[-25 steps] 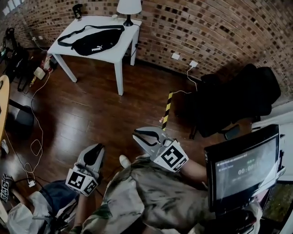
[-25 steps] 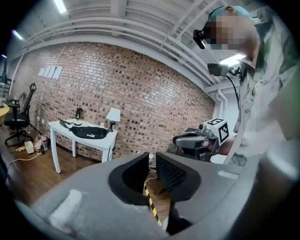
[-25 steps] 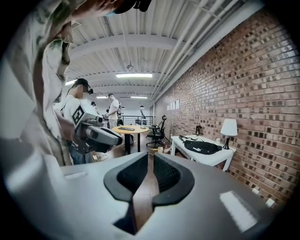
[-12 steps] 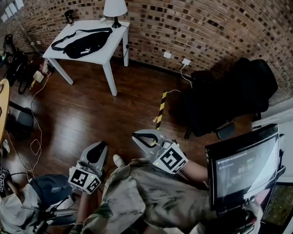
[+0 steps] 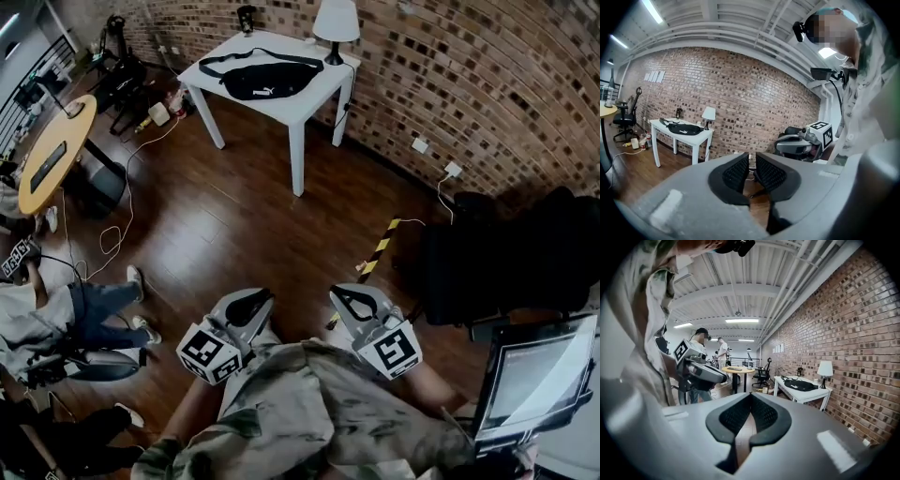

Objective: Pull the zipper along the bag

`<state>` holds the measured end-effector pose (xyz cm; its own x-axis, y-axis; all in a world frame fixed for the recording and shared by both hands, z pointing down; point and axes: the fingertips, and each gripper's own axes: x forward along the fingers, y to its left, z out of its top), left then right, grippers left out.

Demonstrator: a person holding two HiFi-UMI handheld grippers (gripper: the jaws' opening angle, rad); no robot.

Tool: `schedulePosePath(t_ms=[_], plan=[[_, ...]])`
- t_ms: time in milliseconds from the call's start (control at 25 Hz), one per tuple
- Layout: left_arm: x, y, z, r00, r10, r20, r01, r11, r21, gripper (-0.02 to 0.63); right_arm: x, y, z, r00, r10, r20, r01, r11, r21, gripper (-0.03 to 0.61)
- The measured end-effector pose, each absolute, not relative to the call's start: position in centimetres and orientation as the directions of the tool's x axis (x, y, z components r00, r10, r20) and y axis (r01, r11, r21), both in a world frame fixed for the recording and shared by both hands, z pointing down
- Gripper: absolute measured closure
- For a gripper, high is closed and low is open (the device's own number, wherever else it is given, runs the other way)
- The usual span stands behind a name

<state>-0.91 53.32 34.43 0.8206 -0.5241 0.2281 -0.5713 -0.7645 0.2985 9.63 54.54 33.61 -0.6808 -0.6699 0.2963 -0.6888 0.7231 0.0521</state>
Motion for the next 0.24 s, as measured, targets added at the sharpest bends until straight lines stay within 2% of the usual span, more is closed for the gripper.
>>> schedulePosePath(t_ms=[240], plan=[[-1.76,53.52,35.11,0.798,-0.543,0.261,-0.601,-0.747,0.284,0.563,10.20,54.54,34.70,-0.681,-0.666,0.305,-0.693,0.720,0.025,0.569]])
